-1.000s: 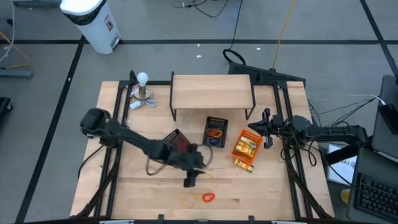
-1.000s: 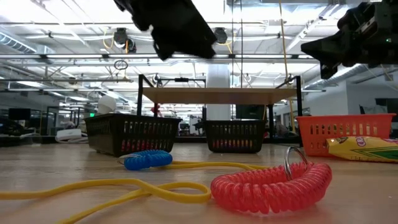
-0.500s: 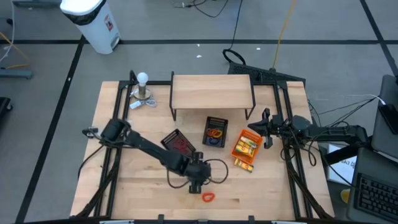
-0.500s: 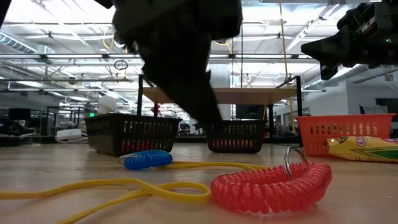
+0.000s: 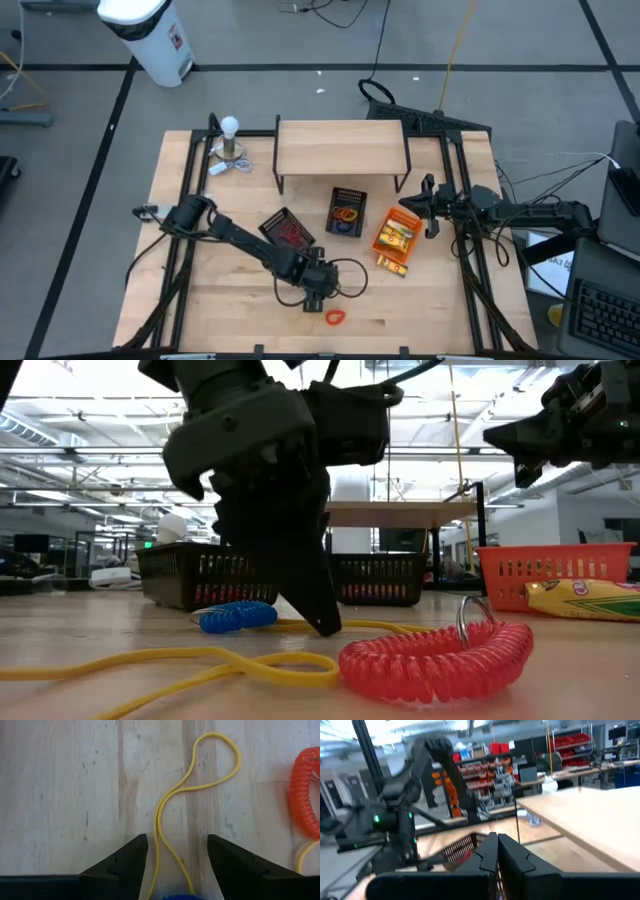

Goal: Pick & Place Office Desk Supplies
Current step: Put the yellow rubber band into the left black bin

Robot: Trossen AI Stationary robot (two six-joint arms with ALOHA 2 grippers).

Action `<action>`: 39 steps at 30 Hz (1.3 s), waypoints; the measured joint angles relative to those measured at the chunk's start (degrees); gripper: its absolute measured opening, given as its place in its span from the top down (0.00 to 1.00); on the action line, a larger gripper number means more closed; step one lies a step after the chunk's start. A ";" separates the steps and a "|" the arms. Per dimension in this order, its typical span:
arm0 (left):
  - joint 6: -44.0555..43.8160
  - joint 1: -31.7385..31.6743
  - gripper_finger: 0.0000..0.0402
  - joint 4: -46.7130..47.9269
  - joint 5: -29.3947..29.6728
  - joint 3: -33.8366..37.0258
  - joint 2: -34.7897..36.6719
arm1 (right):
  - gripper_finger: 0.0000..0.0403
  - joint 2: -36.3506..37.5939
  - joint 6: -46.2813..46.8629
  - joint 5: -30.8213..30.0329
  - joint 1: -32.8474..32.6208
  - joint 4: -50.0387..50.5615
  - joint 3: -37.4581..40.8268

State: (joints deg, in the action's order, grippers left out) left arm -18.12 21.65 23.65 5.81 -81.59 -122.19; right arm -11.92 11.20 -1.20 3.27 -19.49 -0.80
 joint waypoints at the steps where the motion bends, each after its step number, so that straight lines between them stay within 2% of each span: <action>1: -0.03 0.02 0.49 0.10 0.03 0.01 -0.52 | 0.99 -0.09 0.17 0.08 0.00 -0.67 0.00; 5: -0.40 -0.02 0.53 -0.14 0.26 0.02 -1.76 | 0.99 -0.40 0.33 1.78 -0.05 -0.36 0.00; 11: -1.95 -0.02 0.63 -0.39 0.98 0.09 -2.15 | 0.99 -0.91 0.22 1.26 -1.28 -0.41 0.00; 14: -0.68 0.30 0.72 -0.45 0.83 0.16 -2.15 | 0.99 -0.92 0.13 1.20 -1.88 -0.47 0.00; 18: -0.37 0.28 0.92 -1.24 -0.51 0.25 -2.18 | 0.99 -0.92 0.13 1.12 -2.40 -0.45 0.00; 20: -0.39 0.28 0.98 -1.28 -0.86 0.27 -2.19 | 0.99 -0.92 0.15 1.11 -2.77 -0.43 0.00; 28: 1.96 1.13 0.99 -1.88 1.52 0.59 0.75 | 0.99 -0.92 0.17 1.05 -4.87 -0.83 0.00; 39: 10.57 2.45 1.00 -2.83 3.52 0.64 11.51 | 0.99 -1.24 -1.36 -0.70 -4.90 -0.98 0.00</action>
State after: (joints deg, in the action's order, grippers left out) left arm -7.55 24.10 20.82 9.33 -80.95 -110.68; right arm -13.17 9.85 -1.90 -1.63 -20.47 -0.80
